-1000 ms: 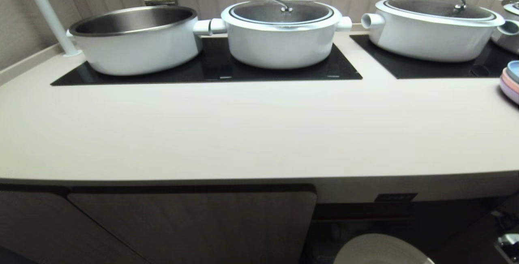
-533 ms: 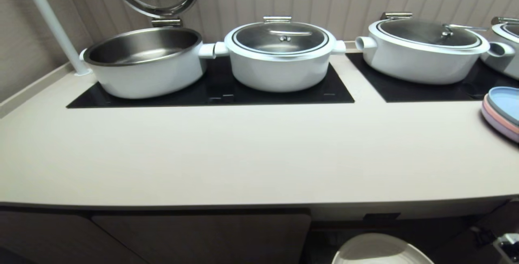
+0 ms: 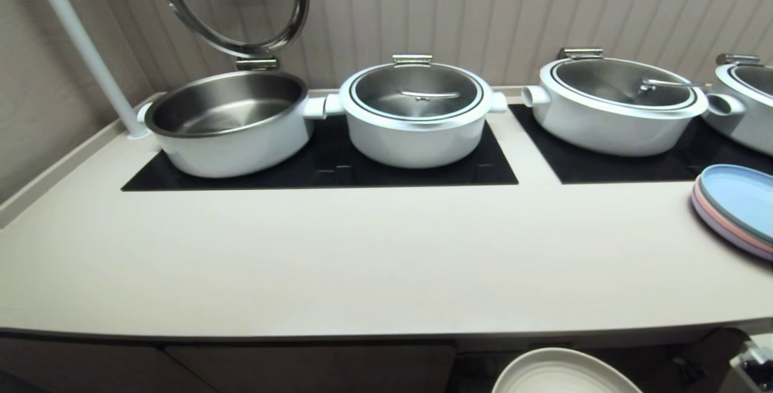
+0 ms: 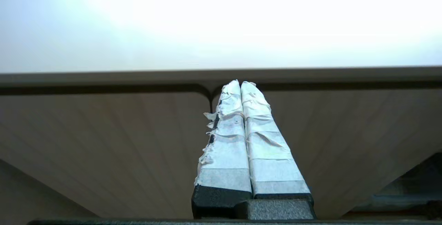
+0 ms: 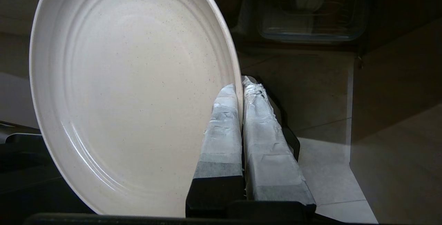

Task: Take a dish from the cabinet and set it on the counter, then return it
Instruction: Place it on the table

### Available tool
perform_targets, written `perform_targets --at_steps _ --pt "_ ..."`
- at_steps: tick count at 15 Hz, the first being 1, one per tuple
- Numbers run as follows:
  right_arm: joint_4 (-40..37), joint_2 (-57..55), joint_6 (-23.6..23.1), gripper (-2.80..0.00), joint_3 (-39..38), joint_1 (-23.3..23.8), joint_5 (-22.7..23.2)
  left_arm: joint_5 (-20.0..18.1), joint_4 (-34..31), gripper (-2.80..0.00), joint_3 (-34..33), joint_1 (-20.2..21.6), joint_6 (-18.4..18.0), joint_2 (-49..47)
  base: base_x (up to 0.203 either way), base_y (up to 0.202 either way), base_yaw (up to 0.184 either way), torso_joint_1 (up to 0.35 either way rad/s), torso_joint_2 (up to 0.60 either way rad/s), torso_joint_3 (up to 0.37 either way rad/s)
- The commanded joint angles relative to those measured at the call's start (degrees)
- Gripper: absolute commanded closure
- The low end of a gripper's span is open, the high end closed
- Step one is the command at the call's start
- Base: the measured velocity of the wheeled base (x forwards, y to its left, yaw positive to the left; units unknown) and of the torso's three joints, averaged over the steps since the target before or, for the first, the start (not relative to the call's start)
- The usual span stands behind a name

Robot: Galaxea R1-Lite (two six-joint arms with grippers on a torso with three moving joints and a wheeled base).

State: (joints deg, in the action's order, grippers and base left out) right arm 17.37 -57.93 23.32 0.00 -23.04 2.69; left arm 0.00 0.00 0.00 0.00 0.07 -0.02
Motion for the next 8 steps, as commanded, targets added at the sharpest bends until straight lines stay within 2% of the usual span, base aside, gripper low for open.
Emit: perform_targets --at_steps 1,8 --pt "0.12 -0.08 0.13 0.0 0.0 -0.08 0.03 0.0 0.0 0.0 0.0 0.0 0.01 0.02 0.0 0.0 0.0 0.183 -0.38 -0.193" --pt "0.12 0.01 -0.21 0.0 0.0 -0.08 0.03 0.0 0.0 0.0 0.0 0.0 0.01 0.02 0.0 0.0 0.0 0.167 -0.34 -0.179"
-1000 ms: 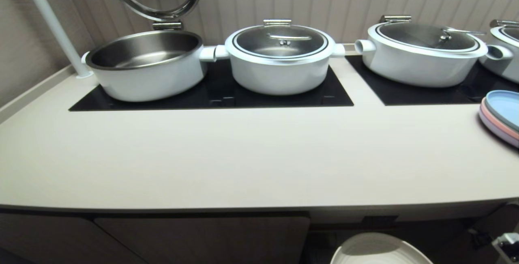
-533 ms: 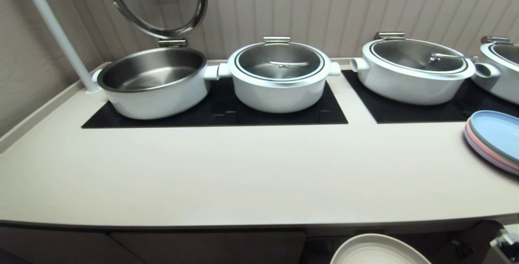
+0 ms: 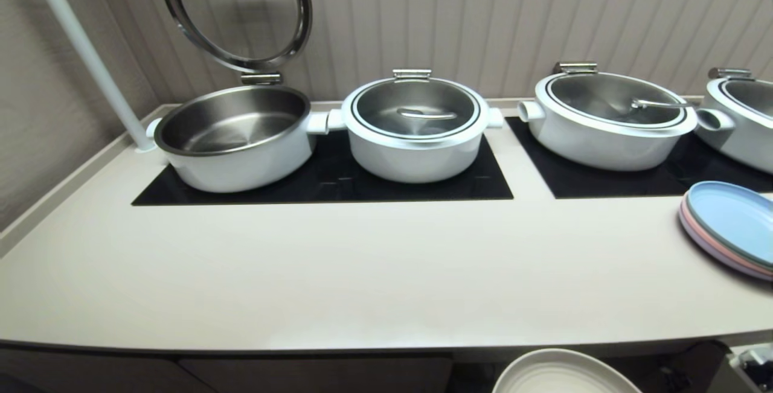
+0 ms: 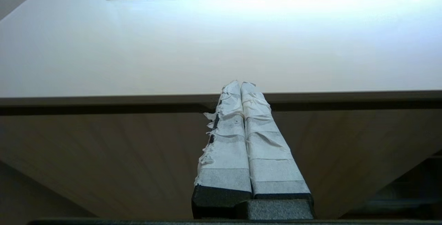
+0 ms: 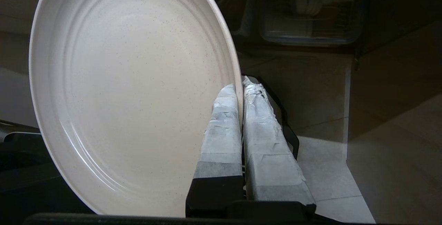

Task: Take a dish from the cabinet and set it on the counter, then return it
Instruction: Place it on the table

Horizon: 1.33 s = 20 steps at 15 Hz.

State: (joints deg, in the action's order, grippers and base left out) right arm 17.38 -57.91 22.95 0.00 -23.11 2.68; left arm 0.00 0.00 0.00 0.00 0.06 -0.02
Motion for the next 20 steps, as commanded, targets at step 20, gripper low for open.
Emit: perform_targets --at_steps 20 --pt "0.11 -0.01 0.35 0.0 0.0 -0.27 -0.04 0.0 0.0 0.0 0.0 0.0 0.03 0.02 0.0 0.0 0.0 0.101 -0.2 -0.103"
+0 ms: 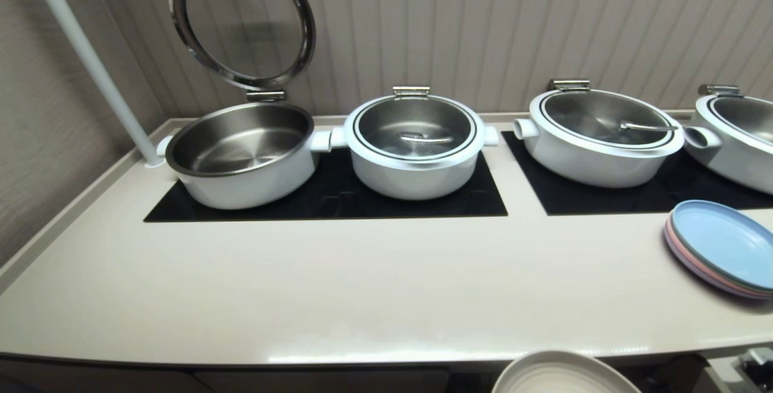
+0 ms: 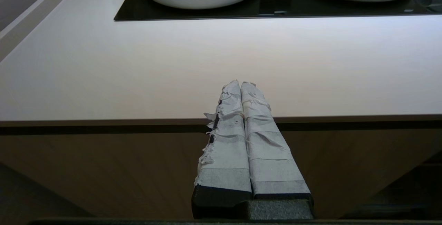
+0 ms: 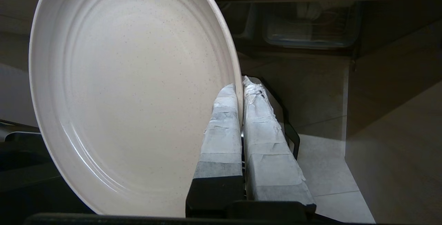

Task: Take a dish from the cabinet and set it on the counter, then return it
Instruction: Place it on the table

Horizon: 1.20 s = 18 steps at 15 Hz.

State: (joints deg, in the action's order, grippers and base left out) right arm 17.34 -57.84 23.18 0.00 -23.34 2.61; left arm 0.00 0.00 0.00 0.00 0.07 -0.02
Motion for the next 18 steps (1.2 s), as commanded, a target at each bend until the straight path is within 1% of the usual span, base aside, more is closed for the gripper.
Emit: perform_targets --at_steps 1,7,14,16,18 --pt "0.16 -0.08 0.11 0.0 0.0 -0.03 0.03 0.0 0.0 0.0 0.0 0.0 0.01 0.02 0.0 0.0 0.0 0.0 0.0 0.0" --pt "0.33 -0.08 0.38 0.0 0.7 -0.03 -0.06 0.0 0.0 0.0 0.0 0.0 0.01 0.02 0.0 0.0 0.0 0.0 0.0 0.0" --pt "-0.47 -0.64 0.59 0.0 4.05 -0.06 -0.14 0.0 0.0 0.0 0.0 0.0 0.01 0.02 0.0 0.0 0.0 0.0 0.0 0.0" --pt "-0.68 -0.95 2.33 0.0 5.43 -0.03 -0.2 0.0 0.0 0.0 0.0 0.0 0.01 0.02 0.0 0.0 0.0 0.0 0.0 0.0" --pt "-2.55 -1.13 3.38 0.0 6.63 -0.03 -0.41 0.0 0.0 0.0 0.0 0.0 0.01 0.02 0.0 0.0 0.0 0.0 0.0 0.0"
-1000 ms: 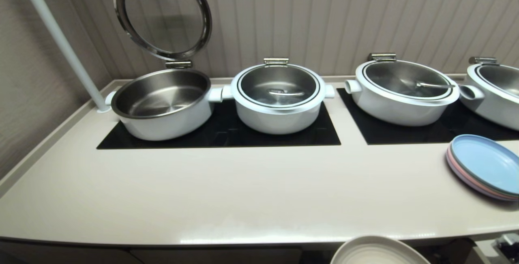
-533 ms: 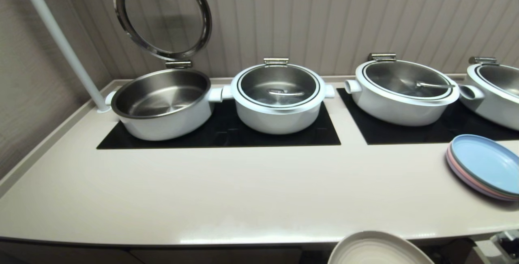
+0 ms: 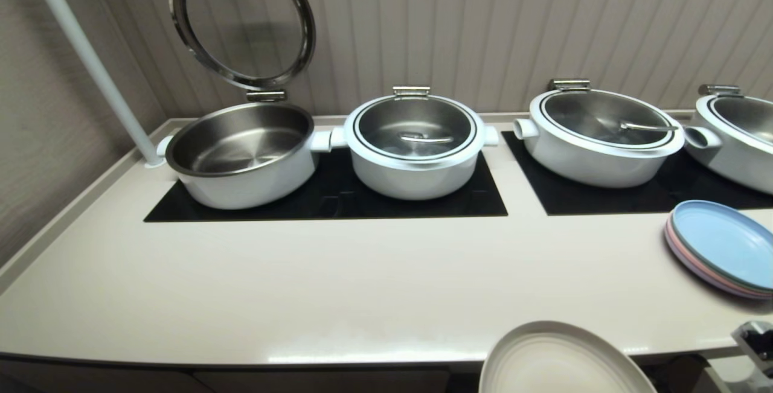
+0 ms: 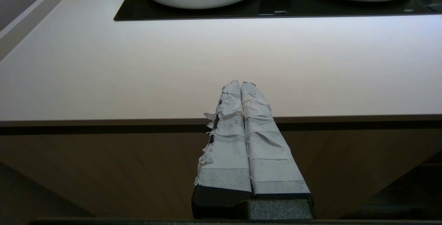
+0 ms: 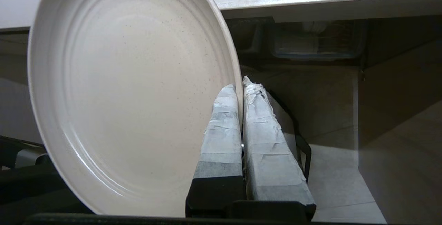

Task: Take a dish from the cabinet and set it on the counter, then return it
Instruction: Place it on the table

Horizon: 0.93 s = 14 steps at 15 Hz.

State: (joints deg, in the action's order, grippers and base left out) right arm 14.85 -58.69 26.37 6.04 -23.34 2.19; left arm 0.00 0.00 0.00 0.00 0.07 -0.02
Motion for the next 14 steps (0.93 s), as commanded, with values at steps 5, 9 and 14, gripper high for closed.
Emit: perform_targets --at_steps 5,9,14 --pt "-0.61 -0.99 0.91 0.0 2.03 0.08 -0.03 0.0 0.0 0.0 0.0 0.0 0.01 0.02 0.0 0.0 0.0 0.0 0.0 0.0" --pt "-0.61 -1.9 1.3 0.0 2.22 0.15 -0.08 0.0 0.0 0.0 0.0 0.0 0.01 0.02 0.0 0.0 0.0 0.0 0.0 0.0" --pt "-0.54 -5.88 1.31 0.0 5.31 0.32 0.0 0.0 0.0 0.0 0.0 0.0 0.01 0.02 0.0 0.0 0.0 0.0 0.0 0.0"
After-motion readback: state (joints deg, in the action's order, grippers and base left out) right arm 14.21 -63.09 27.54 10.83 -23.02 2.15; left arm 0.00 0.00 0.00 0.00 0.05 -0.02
